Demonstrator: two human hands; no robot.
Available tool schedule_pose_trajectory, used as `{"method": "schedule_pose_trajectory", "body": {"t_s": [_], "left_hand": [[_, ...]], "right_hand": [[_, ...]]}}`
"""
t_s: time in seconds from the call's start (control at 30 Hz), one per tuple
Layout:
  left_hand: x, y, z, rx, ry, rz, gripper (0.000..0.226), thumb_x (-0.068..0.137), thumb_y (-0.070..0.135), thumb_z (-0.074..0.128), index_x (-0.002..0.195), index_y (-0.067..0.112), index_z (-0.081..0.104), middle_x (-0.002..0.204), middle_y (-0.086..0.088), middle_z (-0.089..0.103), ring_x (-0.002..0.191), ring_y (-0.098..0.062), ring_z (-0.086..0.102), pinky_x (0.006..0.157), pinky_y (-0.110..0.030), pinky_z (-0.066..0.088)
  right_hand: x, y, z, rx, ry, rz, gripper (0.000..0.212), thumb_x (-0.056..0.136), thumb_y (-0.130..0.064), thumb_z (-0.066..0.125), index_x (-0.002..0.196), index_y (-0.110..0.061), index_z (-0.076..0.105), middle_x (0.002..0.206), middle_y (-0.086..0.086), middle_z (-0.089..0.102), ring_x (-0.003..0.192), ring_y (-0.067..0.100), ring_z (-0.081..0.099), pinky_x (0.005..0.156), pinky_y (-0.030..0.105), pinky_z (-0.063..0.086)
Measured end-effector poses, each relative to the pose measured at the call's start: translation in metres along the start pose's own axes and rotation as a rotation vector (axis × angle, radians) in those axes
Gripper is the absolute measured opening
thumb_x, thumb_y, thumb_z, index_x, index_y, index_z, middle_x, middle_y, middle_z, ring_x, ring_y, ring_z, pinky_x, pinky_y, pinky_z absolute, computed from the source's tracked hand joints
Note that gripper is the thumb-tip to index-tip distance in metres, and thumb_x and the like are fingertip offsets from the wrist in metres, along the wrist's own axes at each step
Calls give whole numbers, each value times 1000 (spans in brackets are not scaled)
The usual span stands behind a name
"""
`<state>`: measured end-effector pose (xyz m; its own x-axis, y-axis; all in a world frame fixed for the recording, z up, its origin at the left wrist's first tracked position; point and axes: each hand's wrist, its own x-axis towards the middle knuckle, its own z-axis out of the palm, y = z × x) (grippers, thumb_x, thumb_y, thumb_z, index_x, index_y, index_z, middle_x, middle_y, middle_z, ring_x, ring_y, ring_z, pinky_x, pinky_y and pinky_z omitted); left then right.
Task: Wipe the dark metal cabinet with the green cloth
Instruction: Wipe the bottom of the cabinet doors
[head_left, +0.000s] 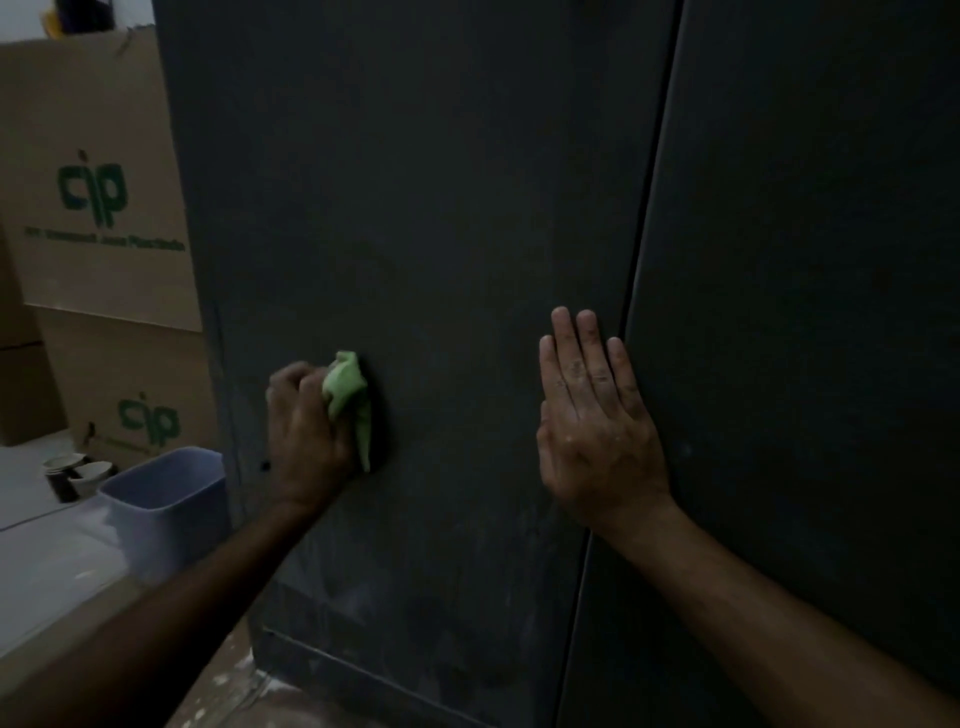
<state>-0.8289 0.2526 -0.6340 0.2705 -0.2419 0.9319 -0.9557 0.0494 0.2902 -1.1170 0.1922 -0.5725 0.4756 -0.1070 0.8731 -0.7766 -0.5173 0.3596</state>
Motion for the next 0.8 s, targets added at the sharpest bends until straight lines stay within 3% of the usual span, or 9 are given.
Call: {"method": "schedule_pose_trajectory", "body": {"t_s": [0.1,0.2,0.27,0.37,0.47,0.57,0.6,0.67,0.8], "left_hand": [[15,-51,-16,78,68,-398,46,98,12,49,139,-7,40,142,-35,36,127,-46,40,106,-58,34],[77,-58,-20,80,256,-793,51,100,17,44,146,-3,34,151,-32,29,137,-44,35,112,-43,23],[84,-29,-8,63,237,-651,54,99,23,43,144,-6,34,151,-34,29,138,-46,33,114,-44,23],[1,-1,11,-28,110,-221,43,91,24,47,124,-3,46,129,-27,44,117,-46,44,102,-50,35],[-74,-43,10,150,-45,-215,38,92,15,49,123,-5,49,126,-30,48,114,-47,47,101,-52,38],[-22,-80,0,180,147,-922,46,101,19,42,140,-5,38,145,-34,35,133,-47,40,113,-50,28],[3,-77,-2,129,229,-1043,46,101,22,43,140,-1,39,147,-30,34,133,-43,39,112,-47,29],[31,-50,0,110,296,-912,45,99,22,45,137,-2,41,146,-30,35,132,-43,39,111,-46,28],[-36,-10,13,58,99,-315,44,90,15,51,121,-16,47,121,-40,48,112,-44,43,99,-49,32]], "right_hand": [[-1,0,-1,-4,-2,3,67,93,-18,46,153,3,24,163,20,13,153,32,7,124,47,11],[0,-3,0,1,1,13,67,92,-18,46,153,3,24,163,19,12,153,31,6,125,47,10],[-1,-2,0,5,3,14,67,93,-18,45,153,3,24,163,19,13,153,32,7,125,47,10],[-1,0,0,9,3,-8,67,93,-18,45,153,3,24,163,20,13,153,32,8,125,47,11],[-2,2,-1,6,-6,-15,65,94,-18,44,153,3,24,163,20,13,153,32,7,125,47,11],[-1,1,0,-15,-1,-32,64,95,-19,42,153,3,24,163,20,13,153,32,8,125,47,12],[-1,1,1,-19,2,-30,64,95,-19,41,153,3,24,163,20,13,153,33,8,125,47,11],[-3,1,1,-14,4,-18,64,95,-19,41,153,3,24,163,20,13,153,33,8,125,47,10],[-2,0,2,2,21,-29,64,95,-17,44,152,3,25,163,21,15,152,33,9,125,47,11]]}}
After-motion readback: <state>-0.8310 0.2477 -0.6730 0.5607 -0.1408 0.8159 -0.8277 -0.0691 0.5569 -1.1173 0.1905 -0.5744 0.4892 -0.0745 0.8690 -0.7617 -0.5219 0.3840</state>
